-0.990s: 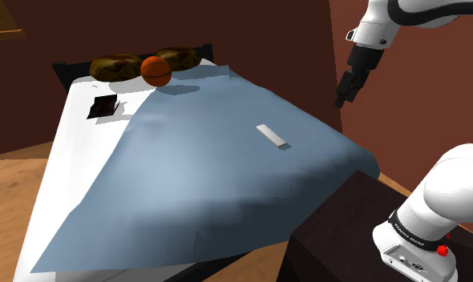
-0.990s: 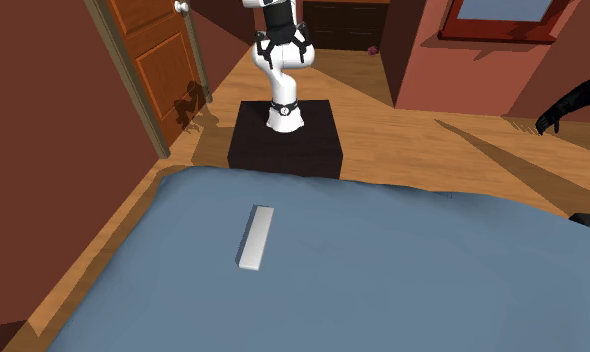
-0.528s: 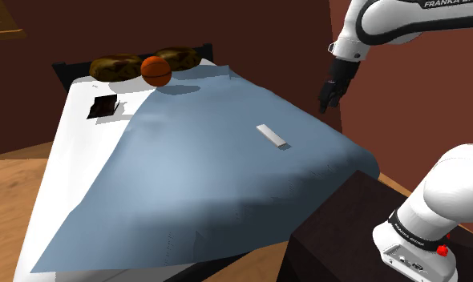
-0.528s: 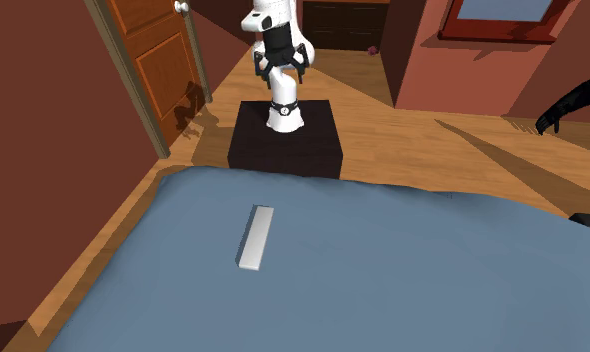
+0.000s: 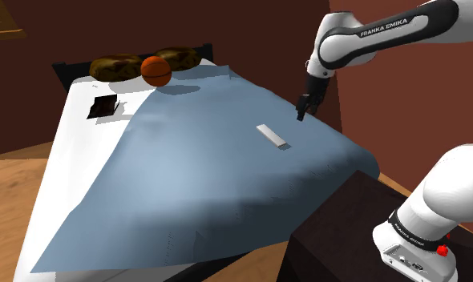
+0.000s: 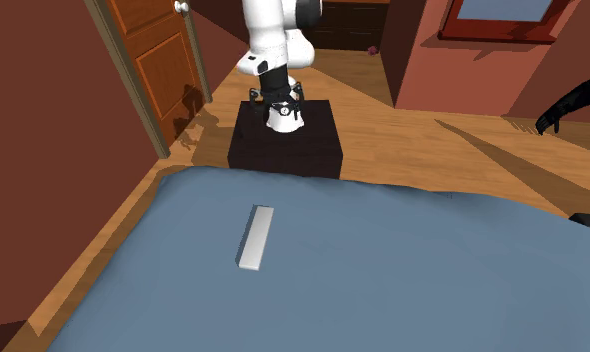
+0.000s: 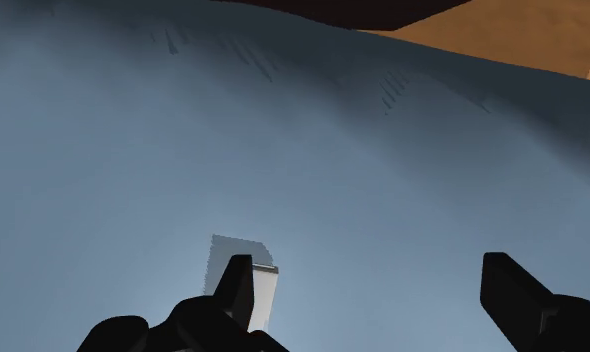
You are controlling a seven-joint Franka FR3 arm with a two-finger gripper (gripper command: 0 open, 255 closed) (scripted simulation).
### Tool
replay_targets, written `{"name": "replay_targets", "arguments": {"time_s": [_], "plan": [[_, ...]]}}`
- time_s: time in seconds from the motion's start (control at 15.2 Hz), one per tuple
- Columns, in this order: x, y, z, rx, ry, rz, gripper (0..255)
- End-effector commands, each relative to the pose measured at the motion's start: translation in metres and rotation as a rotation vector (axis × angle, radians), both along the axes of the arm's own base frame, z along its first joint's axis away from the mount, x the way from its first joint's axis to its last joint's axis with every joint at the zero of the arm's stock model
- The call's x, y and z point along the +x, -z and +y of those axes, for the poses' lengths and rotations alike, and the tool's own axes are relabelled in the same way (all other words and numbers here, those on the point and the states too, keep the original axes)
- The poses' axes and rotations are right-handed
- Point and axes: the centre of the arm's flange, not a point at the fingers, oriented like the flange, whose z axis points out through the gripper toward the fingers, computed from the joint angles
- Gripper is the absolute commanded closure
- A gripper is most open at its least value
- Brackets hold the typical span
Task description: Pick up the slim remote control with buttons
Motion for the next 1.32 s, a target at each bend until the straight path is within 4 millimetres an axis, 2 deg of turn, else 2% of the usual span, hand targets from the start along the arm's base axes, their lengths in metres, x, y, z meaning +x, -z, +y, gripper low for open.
{"name": "replay_targets", "arguments": {"time_s": [0.0, 1.25], "plan": [[0.019, 0.017, -0.005, -0.010, 0.004, 0.000, 0], [0.202, 0.180, -0.047, -0.097, 0.041, 0.011, 0]]}}
